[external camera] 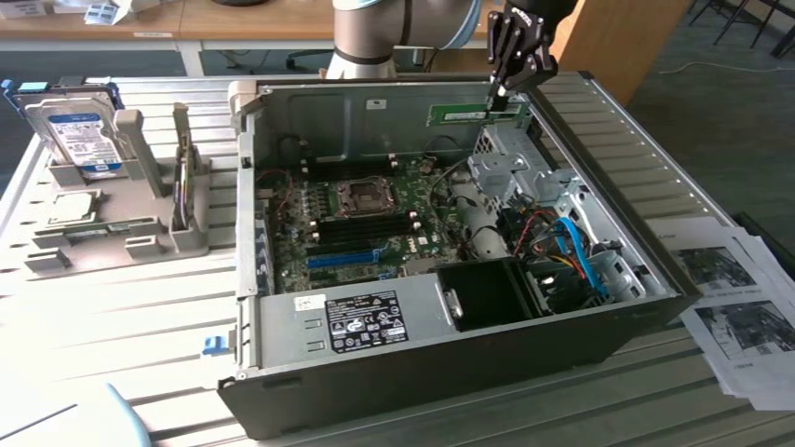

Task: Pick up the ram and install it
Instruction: 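Pick up the ram and move it above insertion slot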

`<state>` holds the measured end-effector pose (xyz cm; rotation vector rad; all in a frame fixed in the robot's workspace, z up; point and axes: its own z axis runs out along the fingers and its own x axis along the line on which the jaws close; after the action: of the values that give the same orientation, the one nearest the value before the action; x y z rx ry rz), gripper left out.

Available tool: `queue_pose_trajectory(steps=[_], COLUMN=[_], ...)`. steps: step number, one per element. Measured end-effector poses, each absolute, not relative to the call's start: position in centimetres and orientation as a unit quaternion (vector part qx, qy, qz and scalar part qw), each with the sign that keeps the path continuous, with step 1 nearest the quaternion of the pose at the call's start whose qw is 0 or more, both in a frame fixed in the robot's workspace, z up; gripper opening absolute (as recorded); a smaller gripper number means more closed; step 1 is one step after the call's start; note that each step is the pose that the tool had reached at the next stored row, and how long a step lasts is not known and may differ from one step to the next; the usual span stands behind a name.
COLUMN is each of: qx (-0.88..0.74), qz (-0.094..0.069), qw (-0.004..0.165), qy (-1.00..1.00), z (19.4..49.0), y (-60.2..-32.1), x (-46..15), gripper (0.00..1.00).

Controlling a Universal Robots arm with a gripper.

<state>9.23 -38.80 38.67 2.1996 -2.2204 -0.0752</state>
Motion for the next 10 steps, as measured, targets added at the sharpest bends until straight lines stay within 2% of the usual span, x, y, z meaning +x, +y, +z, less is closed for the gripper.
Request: queue_pose_trajectory(steps=[10], qx=[0.704], qz=[-0.024], qw=[0.008], qy=[-0.710], z=[38.67], y=[-38.81], x=[9.23], gripper=[0.11])
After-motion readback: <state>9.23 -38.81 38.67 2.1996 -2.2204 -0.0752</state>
